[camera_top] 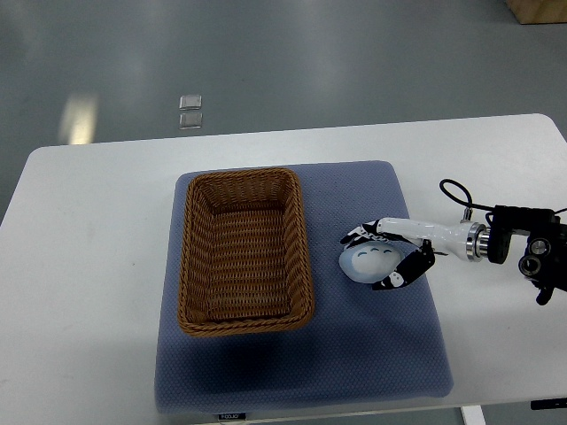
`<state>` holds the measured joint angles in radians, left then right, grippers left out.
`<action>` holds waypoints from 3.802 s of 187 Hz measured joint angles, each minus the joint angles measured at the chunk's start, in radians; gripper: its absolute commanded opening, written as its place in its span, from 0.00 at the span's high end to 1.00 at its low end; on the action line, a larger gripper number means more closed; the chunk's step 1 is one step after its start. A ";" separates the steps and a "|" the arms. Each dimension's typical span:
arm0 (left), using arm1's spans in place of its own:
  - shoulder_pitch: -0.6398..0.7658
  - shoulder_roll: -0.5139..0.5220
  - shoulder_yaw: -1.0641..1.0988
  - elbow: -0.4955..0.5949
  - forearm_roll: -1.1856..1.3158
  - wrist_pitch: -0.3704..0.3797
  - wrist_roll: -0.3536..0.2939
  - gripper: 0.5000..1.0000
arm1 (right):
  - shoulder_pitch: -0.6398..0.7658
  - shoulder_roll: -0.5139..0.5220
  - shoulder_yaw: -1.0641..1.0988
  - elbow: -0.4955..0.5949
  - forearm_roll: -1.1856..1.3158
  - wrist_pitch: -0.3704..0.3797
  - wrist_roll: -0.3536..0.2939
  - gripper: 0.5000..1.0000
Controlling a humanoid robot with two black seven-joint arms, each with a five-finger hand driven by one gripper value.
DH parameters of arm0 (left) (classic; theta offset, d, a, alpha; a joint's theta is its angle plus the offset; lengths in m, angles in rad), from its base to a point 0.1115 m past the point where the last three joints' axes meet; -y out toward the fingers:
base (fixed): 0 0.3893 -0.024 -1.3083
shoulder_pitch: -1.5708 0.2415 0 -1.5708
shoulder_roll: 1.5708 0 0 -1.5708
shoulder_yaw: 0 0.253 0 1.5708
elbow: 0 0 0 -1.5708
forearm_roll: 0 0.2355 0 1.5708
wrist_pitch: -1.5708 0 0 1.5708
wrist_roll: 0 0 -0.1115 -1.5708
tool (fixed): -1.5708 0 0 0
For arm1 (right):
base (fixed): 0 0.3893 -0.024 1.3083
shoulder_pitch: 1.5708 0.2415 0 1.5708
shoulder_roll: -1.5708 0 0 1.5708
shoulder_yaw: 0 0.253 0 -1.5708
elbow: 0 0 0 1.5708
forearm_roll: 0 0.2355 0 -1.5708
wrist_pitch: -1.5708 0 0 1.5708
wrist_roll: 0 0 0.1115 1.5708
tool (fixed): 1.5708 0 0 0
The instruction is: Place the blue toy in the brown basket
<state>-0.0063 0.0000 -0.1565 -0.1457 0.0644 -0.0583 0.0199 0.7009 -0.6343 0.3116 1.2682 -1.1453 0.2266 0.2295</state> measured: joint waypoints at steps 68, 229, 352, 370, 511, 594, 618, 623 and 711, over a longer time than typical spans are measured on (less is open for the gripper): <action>0.002 0.000 0.000 0.002 0.000 0.001 0.000 0.00 | 0.006 0.005 0.002 -0.024 -0.033 -0.054 0.012 0.97; 0.001 0.000 0.002 -0.005 0.000 0.000 0.000 0.00 | 0.404 0.041 -0.077 0.043 0.188 0.021 0.015 0.93; 0.001 0.000 0.002 -0.012 0.000 -0.002 0.000 0.00 | 0.453 0.545 -0.238 -0.324 0.179 -0.033 0.028 0.91; 0.001 0.000 0.002 -0.012 0.000 -0.002 0.000 0.00 | 0.440 0.568 -0.272 -0.362 0.174 -0.056 0.030 0.88; 0.002 0.000 0.002 -0.011 0.000 -0.002 0.000 0.00 | 0.390 0.612 -0.298 -0.415 0.149 -0.085 0.063 0.28; 0.002 0.000 0.002 -0.011 0.000 -0.002 0.000 0.00 | 0.349 0.415 0.099 -0.384 0.348 0.027 0.070 0.20; 0.002 0.000 0.002 -0.012 0.000 -0.002 0.000 0.00 | 0.245 0.383 0.297 -0.383 0.495 0.067 0.069 0.19; 0.002 0.000 0.002 -0.012 0.000 -0.002 0.000 0.00 | 0.219 0.382 0.339 -0.383 0.529 0.072 0.069 0.19; 0.002 0.000 0.003 -0.013 0.001 -0.002 0.000 0.00 | -0.043 0.485 0.580 -0.438 0.944 0.068 0.069 0.18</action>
<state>-0.0047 0.0000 -0.1540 -0.1589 0.0649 -0.0599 0.0199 0.6578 -0.1489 0.8918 0.8301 -0.2010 0.2943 0.2982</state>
